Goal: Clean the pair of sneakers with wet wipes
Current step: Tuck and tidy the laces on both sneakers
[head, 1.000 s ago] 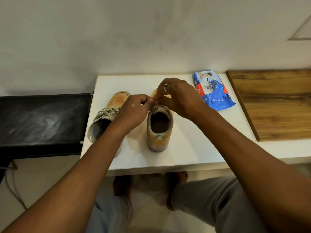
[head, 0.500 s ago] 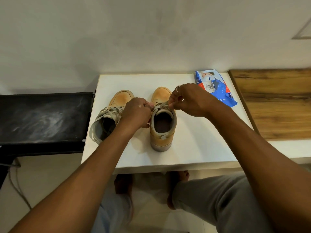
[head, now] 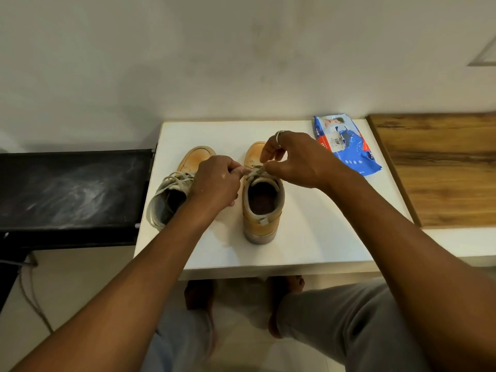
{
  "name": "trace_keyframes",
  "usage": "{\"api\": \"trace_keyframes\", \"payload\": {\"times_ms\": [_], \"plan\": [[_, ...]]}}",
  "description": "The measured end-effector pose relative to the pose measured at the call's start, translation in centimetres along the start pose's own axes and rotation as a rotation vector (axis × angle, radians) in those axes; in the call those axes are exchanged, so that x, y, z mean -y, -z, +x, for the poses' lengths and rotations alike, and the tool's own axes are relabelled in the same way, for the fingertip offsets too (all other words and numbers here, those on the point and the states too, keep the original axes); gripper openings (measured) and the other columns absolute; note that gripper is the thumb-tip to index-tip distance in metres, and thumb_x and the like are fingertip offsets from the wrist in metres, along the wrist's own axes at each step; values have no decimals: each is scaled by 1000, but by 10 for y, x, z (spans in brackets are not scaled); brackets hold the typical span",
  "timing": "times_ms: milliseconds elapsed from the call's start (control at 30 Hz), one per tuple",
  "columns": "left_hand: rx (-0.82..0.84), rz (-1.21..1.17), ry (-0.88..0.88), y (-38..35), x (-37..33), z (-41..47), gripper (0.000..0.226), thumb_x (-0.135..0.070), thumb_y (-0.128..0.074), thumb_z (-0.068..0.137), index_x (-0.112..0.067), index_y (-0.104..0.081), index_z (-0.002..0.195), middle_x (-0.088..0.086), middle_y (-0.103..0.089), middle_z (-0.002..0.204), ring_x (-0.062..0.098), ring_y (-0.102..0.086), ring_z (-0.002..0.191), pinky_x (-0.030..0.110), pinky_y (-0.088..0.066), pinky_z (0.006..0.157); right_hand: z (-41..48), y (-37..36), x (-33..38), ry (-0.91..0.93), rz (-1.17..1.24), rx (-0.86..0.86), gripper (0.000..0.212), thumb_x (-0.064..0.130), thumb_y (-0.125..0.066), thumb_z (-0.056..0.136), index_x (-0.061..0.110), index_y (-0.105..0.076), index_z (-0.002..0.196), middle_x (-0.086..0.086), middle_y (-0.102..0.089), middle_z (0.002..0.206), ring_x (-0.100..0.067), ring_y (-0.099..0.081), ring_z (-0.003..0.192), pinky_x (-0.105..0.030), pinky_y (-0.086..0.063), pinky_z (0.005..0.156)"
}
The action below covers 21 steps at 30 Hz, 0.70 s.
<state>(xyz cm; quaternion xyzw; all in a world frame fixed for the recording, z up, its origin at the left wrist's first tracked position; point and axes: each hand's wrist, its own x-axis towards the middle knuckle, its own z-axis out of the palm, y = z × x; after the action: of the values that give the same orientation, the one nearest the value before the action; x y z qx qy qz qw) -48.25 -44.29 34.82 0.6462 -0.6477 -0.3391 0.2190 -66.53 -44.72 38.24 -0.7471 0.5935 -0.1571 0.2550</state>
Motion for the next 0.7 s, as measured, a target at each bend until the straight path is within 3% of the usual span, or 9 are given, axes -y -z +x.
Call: {"api": "trace_keyframes", "payload": {"times_ms": [67, 133, 233, 333, 400, 500, 567, 700], "plan": [[-73, 46, -53, 9, 1, -2, 18, -32, -59, 94, -20, -72, 97, -4, -70, 78, 16, -69, 66, 35, -60, 69, 3, -5, 10, 34, 12, -49, 8, 26, -68, 84, 28, -66, 92, 8, -63, 95, -10, -59, 87, -20, -48, 71], [-157, 107, -102, 23, 1, -4, 19, -33, -59, 93, -20, -73, 98, -4, -72, 92, 12, -65, 80, 26, -52, 76, 6, -12, 19, 75, 21, -65, 10, 25, -67, 83, 29, -67, 92, 11, -64, 93, -8, -59, 83, -23, -50, 71], [-267, 161, -106, 54, 6, -9, 21, -33, -57, 94, -20, -73, 101, -6, -71, 100, 8, -59, 83, 23, -42, 72, 11, -26, 32, 164, 21, -108, 16, 24, -62, 81, 33, -69, 92, 17, -62, 88, -7, -58, 79, -25, -51, 70], [-336, 166, -37, 86, 26, -14, 17, -32, -62, 91, -23, -72, 102, -6, -71, 97, 11, -62, 84, 24, -45, 71, 14, -40, 48, 244, 31, -103, 19, 27, -60, 81, 32, -71, 96, 17, -62, 86, 3, -54, 75, -14, -40, 65], [-281, 164, 38, 100, 45, -16, 20, -29, -66, 88, -24, -71, 106, -5, -70, 99, 12, -63, 90, 26, -46, 76, 18, -49, 59, 268, 7, -72, 21, 28, -62, 84, 28, -71, 103, 16, -62, 86, 5, -52, 72, -9, -34, 62], [-54, 128, 144, 107, 73, -18, 29, -23, -68, 87, -25, -67, 116, -3, -67, 111, 14, -63, 99, 33, -52, 86, 26, -62, 74, 259, -34, -29, 25, 27, -62, 90, 21, -70, 112, 9, -65, 90, -1, -53, 69, -8, -35, 61], [47, 62, 167, 108, 85, -18, 31, -21, -67, 88, -26, -65, 118, -4, -67, 112, 14, -65, 96, 39, -57, 82, 31, -71, 81, 202, -50, 3, 28, 32, -62, 92, 18, -68, 116, 4, -69, 94, -6, -59, 76, -14, -39, 62], [115, -27, 154, 110, 89, -16, 29, -23, -69, 87, -24, -67, 115, -3, -71, 95, 15, -70, 82, 34, -62, 65, 34, -88, 91, 48, -70, 59, 48, 52, -60, 90, 14, -63, 117, -2, -68, 101, -14, -58, 81, -27, -42, 65]]}}
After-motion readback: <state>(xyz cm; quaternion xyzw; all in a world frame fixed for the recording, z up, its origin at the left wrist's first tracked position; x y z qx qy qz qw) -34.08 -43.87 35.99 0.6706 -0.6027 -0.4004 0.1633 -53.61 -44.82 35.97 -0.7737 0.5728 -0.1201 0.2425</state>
